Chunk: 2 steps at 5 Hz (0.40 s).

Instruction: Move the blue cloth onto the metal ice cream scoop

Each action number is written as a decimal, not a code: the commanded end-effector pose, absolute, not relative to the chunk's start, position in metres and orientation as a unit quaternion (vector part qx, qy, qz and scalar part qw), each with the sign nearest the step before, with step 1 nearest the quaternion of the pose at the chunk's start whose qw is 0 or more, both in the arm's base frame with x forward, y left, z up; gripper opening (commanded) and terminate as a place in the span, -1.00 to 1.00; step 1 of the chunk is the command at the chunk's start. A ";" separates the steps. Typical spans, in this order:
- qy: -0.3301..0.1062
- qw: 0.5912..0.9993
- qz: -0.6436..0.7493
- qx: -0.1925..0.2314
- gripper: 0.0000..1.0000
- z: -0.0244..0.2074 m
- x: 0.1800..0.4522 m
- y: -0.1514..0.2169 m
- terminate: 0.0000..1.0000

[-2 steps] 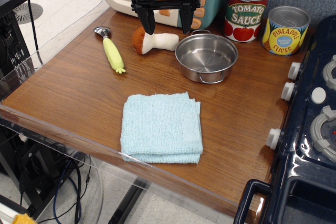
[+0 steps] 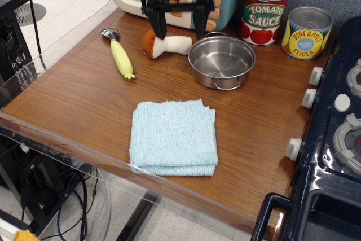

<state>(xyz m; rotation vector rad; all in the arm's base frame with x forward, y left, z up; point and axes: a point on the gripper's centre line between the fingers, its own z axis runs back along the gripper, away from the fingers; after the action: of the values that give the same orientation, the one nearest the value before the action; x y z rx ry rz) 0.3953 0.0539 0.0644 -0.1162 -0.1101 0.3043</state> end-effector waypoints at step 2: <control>-0.090 0.990 0.085 -0.069 1.00 0.097 0.342 0.038 -1.00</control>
<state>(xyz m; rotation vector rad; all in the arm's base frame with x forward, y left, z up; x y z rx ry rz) 0.3363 0.0350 0.0755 -0.1437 -0.1132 0.1773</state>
